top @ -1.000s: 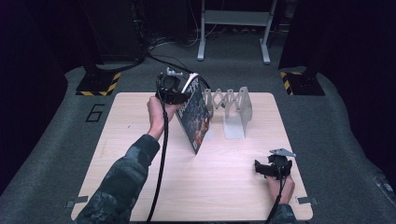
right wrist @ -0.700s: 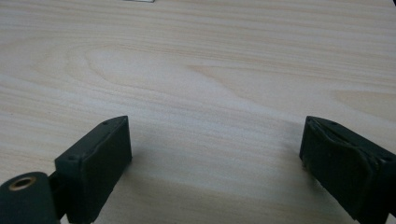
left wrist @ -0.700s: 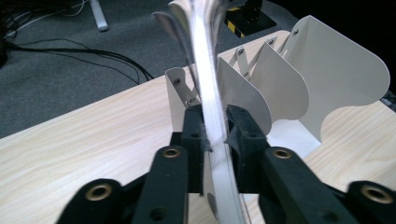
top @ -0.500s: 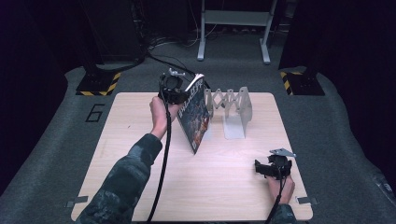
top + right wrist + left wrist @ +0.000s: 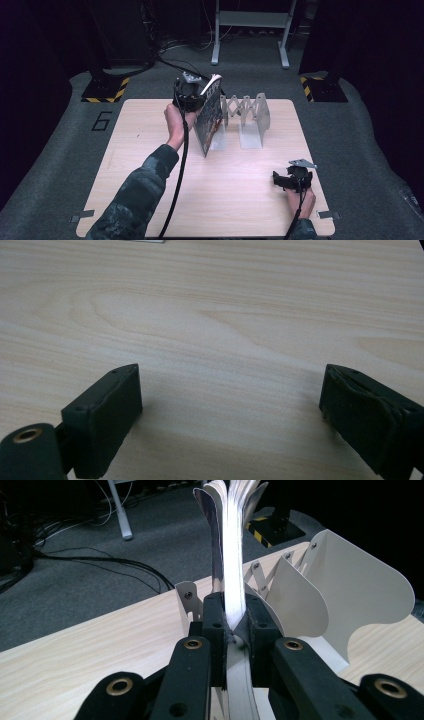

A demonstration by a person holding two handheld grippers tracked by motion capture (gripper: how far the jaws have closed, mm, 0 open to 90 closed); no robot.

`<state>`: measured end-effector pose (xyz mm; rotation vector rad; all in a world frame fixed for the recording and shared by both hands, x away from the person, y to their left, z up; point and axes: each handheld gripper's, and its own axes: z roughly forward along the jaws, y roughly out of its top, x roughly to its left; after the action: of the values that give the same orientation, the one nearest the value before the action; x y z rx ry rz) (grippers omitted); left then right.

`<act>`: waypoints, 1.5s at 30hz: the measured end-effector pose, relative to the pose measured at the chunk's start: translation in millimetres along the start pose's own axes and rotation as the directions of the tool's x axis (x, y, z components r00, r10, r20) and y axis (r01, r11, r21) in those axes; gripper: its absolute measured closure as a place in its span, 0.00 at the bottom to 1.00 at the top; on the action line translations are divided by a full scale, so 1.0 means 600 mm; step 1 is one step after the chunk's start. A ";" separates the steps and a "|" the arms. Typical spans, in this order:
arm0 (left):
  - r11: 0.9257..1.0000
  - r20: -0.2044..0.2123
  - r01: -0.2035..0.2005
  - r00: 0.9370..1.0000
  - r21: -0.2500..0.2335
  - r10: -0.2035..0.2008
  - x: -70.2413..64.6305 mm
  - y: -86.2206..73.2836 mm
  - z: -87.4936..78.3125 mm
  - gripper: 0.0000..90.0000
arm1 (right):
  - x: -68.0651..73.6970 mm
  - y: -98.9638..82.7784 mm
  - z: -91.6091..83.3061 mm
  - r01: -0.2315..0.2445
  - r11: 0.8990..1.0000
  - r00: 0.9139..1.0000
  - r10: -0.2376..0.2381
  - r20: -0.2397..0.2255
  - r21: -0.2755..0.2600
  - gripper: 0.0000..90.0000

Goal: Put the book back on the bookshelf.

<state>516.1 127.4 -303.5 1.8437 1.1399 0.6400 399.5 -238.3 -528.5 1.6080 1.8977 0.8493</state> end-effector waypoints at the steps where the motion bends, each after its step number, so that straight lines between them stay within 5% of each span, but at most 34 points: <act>1: 1.000 -0.001 -0.001 1.000 0.001 0.001 0.000 0.000 0.001 0.92 | 0.000 0.000 0.000 0.003 1.000 1.000 -0.003 -0.001 -0.003 0.10; 8: 0.999 -0.006 0.050 0.999 -0.018 -0.050 0.006 -0.001 0.008 0.92 | -0.001 0.000 0.000 0.004 1.000 1.000 -0.004 -0.003 -0.004 0.10; 13: 0.998 0.002 0.060 0.998 0.012 -0.060 0.018 0.002 0.012 0.91 | 0.000 0.000 0.000 0.000 1.000 1.000 0.000 0.000 -0.002 0.11; 20: 0.998 0.027 0.057 0.998 0.039 -0.058 0.027 -0.005 0.007 0.71 | 0.001 0.000 -0.001 -0.002 1.000 1.000 0.002 0.001 -0.001 0.11; 28: 0.998 0.050 0.061 0.997 0.010 -0.061 0.034 -0.019 -0.011 0.52 | 0.001 0.000 -0.001 -0.002 1.000 1.000 0.002 0.002 -0.002 0.11; 45: 0.999 0.079 0.027 0.997 -0.019 -0.025 0.020 -0.099 -0.034 0.35 | 0.002 -0.001 0.000 -0.011 1.000 1.000 0.011 0.006 -0.006 0.12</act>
<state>478.9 158.9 -344.9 1.8181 1.1004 0.5573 398.9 -237.2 -528.6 1.6171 1.8820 0.8534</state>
